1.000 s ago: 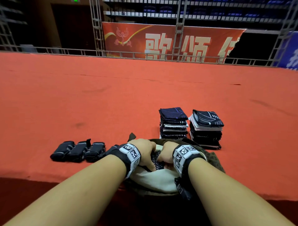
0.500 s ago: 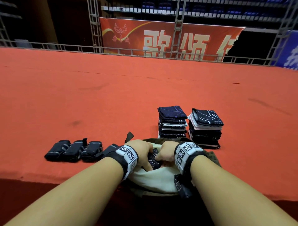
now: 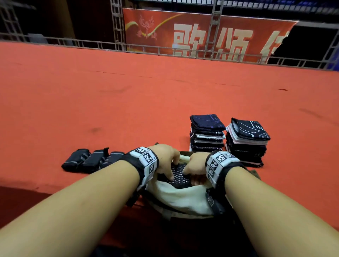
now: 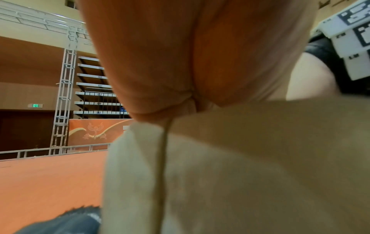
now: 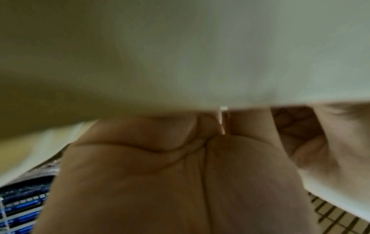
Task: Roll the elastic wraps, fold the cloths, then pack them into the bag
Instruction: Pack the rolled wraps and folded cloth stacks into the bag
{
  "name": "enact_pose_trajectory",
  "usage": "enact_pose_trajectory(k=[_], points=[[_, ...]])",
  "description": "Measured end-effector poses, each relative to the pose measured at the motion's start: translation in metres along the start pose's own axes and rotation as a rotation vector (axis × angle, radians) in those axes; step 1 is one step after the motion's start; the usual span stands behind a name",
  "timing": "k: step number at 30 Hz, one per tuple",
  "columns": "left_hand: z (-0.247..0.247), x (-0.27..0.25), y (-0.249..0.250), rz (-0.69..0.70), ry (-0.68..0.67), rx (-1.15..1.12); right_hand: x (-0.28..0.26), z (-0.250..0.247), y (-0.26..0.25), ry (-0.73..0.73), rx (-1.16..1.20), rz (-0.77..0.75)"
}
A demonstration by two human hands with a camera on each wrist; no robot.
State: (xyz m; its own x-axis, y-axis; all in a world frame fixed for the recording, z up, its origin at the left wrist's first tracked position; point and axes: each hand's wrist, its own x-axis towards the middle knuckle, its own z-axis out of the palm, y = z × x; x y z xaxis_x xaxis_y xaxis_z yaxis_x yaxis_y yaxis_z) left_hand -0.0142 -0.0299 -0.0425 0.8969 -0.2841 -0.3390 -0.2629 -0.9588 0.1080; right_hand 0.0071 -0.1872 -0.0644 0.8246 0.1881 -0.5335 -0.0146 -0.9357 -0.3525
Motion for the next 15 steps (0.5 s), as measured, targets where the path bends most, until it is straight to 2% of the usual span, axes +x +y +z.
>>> enact_pose_trajectory(k=[2,4,7,15], points=[[0.001,0.002,0.000,0.003,-0.002,-0.007,0.001,-0.001,0.001,-0.114,0.145,0.037],[0.001,0.004,0.001,0.002,-0.005,-0.002,0.003,-0.002,0.004,-0.136,0.174,0.012],[0.003,0.006,0.003,-0.004,-0.012,0.010,-0.001,0.000,0.000,-0.088,0.068,-0.036],[0.001,-0.002,0.013,0.007,-0.032,0.036,-0.010,0.012,-0.012,0.069,-0.155,-0.050]])
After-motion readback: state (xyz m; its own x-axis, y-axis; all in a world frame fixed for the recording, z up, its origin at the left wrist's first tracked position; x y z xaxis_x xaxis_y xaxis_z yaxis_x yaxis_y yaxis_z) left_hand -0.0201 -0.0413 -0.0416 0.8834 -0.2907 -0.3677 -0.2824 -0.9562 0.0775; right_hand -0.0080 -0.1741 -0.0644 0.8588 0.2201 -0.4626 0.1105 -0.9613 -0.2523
